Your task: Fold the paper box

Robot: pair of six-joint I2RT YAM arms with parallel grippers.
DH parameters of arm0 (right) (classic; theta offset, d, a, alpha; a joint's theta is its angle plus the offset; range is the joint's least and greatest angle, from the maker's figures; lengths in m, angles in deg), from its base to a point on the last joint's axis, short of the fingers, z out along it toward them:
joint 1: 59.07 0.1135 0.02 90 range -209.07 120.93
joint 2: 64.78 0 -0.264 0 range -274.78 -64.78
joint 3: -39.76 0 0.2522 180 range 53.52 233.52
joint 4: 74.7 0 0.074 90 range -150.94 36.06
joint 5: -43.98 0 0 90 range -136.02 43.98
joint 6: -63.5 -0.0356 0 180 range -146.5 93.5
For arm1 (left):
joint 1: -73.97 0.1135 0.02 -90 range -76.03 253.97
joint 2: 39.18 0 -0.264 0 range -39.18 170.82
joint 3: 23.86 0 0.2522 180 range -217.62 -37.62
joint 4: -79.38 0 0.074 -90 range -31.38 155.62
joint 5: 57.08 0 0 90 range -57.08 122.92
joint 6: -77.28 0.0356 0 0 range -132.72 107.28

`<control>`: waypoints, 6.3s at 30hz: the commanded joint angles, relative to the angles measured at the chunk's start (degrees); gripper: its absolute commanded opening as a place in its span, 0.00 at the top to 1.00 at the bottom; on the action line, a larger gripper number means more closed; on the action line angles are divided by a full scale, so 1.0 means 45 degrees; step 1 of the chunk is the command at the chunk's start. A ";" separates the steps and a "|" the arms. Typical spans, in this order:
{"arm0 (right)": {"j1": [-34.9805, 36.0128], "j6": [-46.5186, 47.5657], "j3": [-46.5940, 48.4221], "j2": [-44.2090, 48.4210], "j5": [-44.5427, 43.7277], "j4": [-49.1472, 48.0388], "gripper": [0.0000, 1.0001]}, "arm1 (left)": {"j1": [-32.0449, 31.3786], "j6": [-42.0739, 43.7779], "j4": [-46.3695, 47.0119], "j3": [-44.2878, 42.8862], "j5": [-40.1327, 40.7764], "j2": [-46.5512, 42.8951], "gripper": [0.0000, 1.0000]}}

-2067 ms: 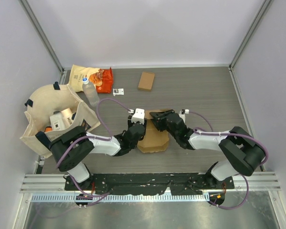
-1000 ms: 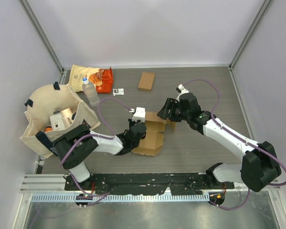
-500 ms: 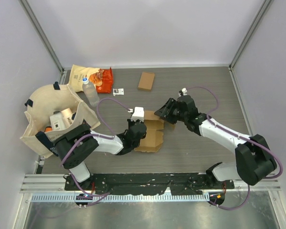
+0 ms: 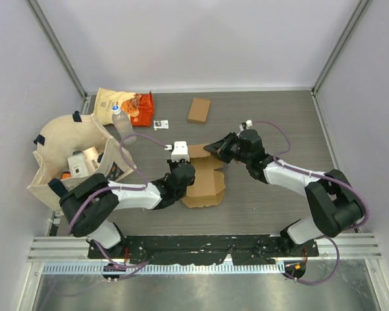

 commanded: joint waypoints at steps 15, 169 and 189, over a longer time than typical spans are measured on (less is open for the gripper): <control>0.0435 0.7099 -0.0283 0.4080 -0.3141 0.4791 0.41 | -0.0073 -0.2290 -0.3648 -0.1251 0.1647 -0.1151 1.00; 0.2143 0.3973 0.1730 0.1877 -0.3404 0.7470 0.53 | -0.0405 0.4214 0.6509 0.0916 -0.6087 0.2287 0.92; 0.0145 1.3548 -0.2310 0.2075 0.0256 -0.0960 0.33 | 0.1040 0.3765 0.7525 0.2772 -0.9093 0.1525 0.94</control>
